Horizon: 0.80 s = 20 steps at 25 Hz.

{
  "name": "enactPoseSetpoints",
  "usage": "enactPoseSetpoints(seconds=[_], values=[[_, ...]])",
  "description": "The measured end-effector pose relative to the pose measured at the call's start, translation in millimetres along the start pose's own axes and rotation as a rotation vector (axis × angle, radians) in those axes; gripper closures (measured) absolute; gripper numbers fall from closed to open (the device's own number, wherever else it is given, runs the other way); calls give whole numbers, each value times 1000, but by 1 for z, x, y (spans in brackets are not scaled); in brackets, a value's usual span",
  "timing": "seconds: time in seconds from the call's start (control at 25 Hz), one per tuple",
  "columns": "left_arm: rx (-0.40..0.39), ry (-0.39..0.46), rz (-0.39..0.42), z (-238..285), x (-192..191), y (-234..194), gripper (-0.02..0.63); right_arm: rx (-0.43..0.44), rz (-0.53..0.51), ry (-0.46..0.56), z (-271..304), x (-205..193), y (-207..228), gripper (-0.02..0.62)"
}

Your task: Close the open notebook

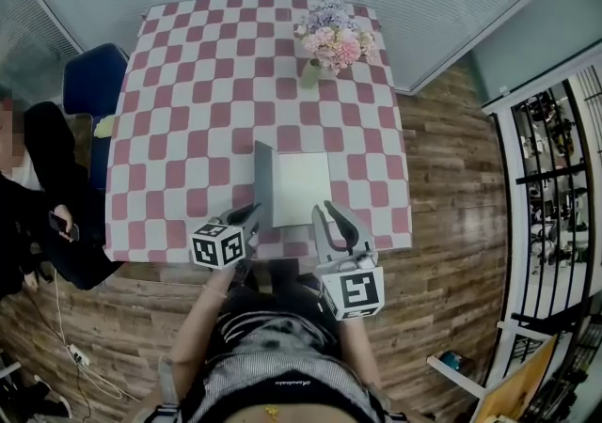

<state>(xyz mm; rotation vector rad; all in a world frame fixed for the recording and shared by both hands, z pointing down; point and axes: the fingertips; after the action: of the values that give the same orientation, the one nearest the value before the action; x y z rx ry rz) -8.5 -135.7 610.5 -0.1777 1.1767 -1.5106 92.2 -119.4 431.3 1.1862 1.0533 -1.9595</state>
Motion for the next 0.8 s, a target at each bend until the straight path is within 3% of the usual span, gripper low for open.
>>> enactPoseSetpoints(seconds=[0.8], values=[[-11,-61,85,32,-10,46,583,-25,36,-31,-10,-12,32,535]])
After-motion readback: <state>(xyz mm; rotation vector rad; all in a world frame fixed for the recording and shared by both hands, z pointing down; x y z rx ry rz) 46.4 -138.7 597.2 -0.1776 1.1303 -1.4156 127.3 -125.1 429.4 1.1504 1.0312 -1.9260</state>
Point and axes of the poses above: the fingertips, and each gripper's own axes: z forward along the fingers, y to its right, x out of its top, and after that the axes turned 15 degrees about -z, right-handed
